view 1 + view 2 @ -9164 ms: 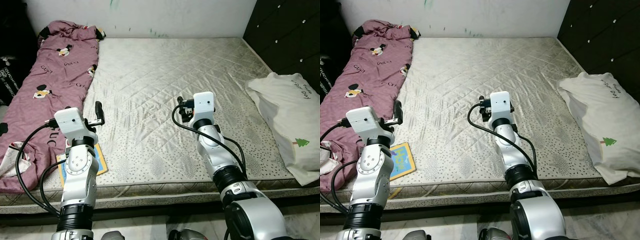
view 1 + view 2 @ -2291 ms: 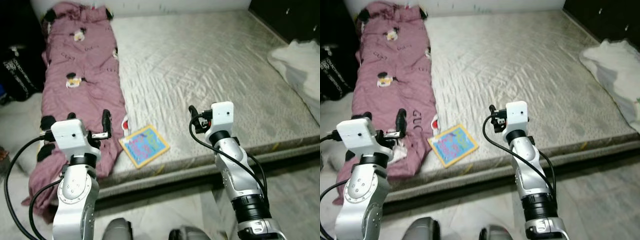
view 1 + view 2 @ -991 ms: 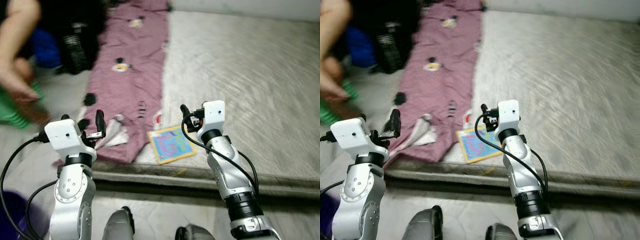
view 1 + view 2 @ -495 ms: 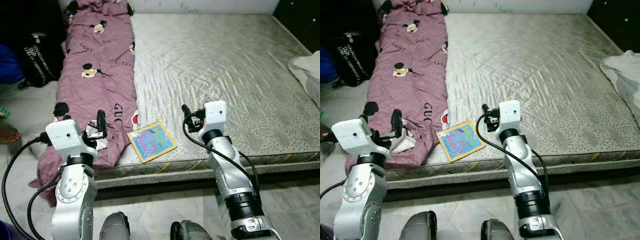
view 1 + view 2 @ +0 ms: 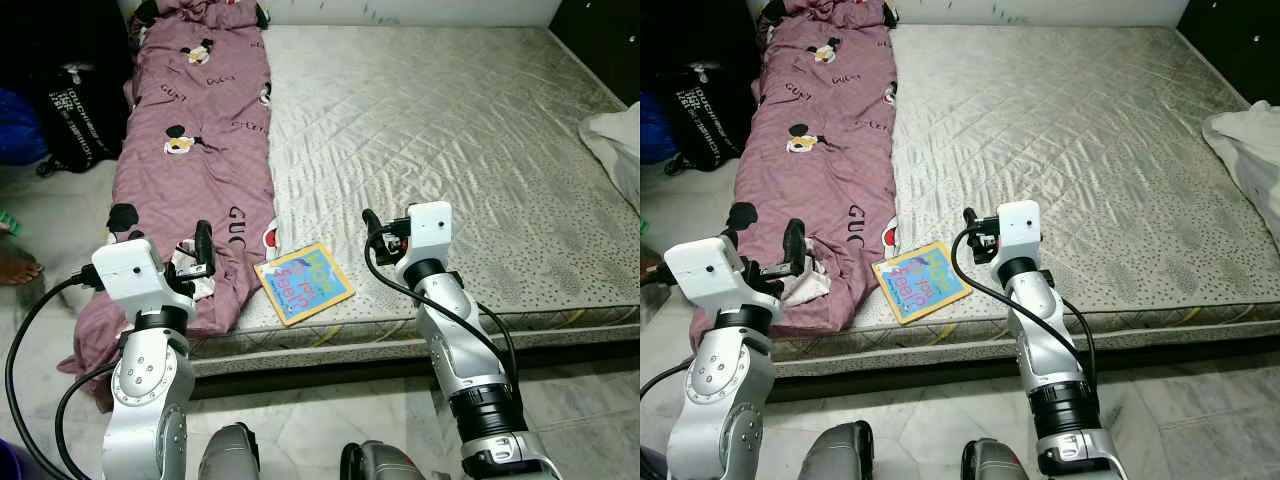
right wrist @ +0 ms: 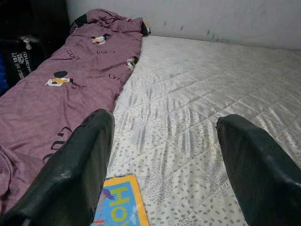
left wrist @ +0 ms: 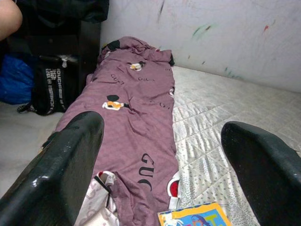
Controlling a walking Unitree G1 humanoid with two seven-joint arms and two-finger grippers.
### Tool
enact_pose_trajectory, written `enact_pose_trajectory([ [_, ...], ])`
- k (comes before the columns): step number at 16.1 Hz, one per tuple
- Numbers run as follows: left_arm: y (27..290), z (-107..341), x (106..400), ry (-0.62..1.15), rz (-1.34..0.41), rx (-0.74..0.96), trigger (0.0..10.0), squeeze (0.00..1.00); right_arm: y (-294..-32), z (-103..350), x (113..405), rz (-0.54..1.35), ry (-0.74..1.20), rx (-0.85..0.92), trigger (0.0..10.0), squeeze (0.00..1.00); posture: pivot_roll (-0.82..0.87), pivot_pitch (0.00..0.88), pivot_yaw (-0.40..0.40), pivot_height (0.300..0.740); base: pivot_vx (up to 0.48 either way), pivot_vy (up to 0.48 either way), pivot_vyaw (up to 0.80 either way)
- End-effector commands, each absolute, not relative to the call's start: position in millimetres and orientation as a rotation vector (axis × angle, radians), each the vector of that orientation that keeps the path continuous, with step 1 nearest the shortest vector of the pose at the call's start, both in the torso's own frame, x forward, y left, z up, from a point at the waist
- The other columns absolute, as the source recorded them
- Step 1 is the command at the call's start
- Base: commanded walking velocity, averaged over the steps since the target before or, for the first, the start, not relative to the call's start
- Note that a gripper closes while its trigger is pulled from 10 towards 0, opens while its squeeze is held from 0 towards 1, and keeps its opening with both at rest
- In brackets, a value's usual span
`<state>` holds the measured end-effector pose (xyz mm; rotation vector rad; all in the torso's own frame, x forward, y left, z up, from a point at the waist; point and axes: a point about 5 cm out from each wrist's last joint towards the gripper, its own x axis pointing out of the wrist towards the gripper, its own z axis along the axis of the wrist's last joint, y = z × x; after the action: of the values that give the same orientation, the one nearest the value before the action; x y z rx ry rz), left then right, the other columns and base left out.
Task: Clean up the room
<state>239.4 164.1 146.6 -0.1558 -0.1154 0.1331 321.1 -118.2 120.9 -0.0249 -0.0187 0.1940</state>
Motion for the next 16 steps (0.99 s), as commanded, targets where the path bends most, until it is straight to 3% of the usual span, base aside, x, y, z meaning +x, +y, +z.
enact_pose_trajectory([
  [1, 164.8, 144.5, 238.3, -0.102, 0.143, -0.158, 10.0, 0.0, -119.3, 119.1, 320.1, 0.192, -0.015, -0.02, 10.0, 0.0, 0.14, 0.125, -0.037, 0.74, 0.0, 0.0, 0.0],
  [5, 166.1, 142.9, 237.5, -0.088, 0.173, -0.174, 10.0, 0.0, -117.9, 118.1, 317.8, 0.207, -0.012, -0.013, 10.0, 0.0, 0.14, 0.132, -0.038, 0.74, 0.0, 0.0, 0.0],
  [10, 164.1, 142.1, 233.9, -0.073, 0.17, -0.186, 10.0, 0.0, -117.9, 118.5, 316.0, 0.218, -0.012, -0.003, 10.0, 0.0, 0.14, 0.154, -0.042, 0.701, 0.0, 0.0, 0.0],
  [16, 164.5, 141.8, 233.8, -0.069, 0.169, -0.206, 10.0, 0.0, -118.3, 117.8, 315.4, 0.225, -0.007, -0.006, 10.0, 0.0, 0.13, 0.157, -0.043, 0.701, 0.0, 0.0, 0.0],
])
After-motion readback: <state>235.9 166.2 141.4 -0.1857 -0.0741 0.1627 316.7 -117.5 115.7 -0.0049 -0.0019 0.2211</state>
